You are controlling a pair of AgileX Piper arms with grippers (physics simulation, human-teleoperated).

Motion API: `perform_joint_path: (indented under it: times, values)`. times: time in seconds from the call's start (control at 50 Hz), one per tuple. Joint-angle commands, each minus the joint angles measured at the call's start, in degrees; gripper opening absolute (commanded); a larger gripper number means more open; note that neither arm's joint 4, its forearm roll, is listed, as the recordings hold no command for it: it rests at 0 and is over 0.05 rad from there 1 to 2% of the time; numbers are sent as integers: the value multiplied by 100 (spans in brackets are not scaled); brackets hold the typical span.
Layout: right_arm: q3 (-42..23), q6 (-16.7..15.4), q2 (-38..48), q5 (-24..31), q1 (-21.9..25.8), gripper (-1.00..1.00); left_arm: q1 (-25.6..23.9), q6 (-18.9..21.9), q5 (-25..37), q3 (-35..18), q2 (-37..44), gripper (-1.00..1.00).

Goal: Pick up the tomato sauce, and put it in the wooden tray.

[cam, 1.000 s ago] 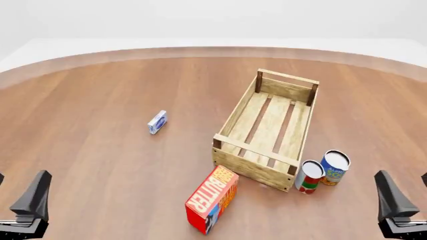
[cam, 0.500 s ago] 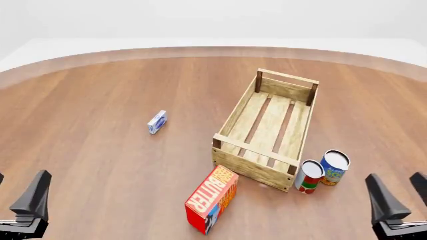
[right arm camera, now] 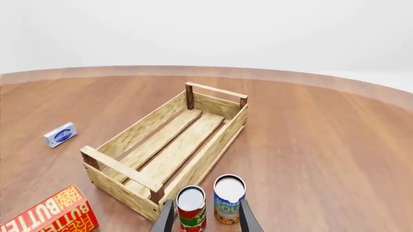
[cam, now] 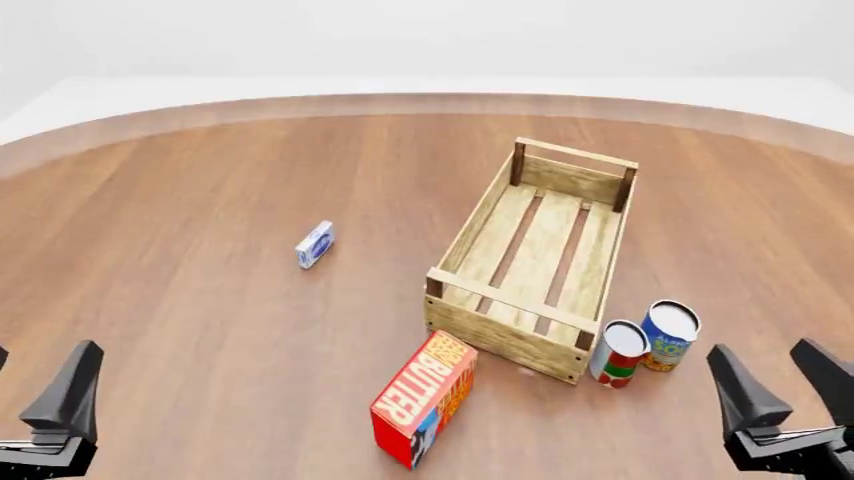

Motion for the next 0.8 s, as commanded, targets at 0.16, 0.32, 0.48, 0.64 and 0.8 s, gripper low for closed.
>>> perform_joint_path:
  times: [0.16, 0.32, 0.48, 0.64, 0.8]
  values:
    - [-2, 23, 494, -252, 124, 100, 0, 0, 0, 0, 0, 100]
    - [-23, -19, 602, -220, 160, 100, 0, 0, 0, 0, 0, 100]
    - [-89, 14, 665, -85, 168, 100, 0, 0, 0, 0, 0, 100]
    - [-125, 128, 935, -86, 220, 100, 0, 0, 0, 0, 0, 100]
    - [-217, 97, 1157, -33, 274, 100, 0, 0, 0, 0, 0, 100]
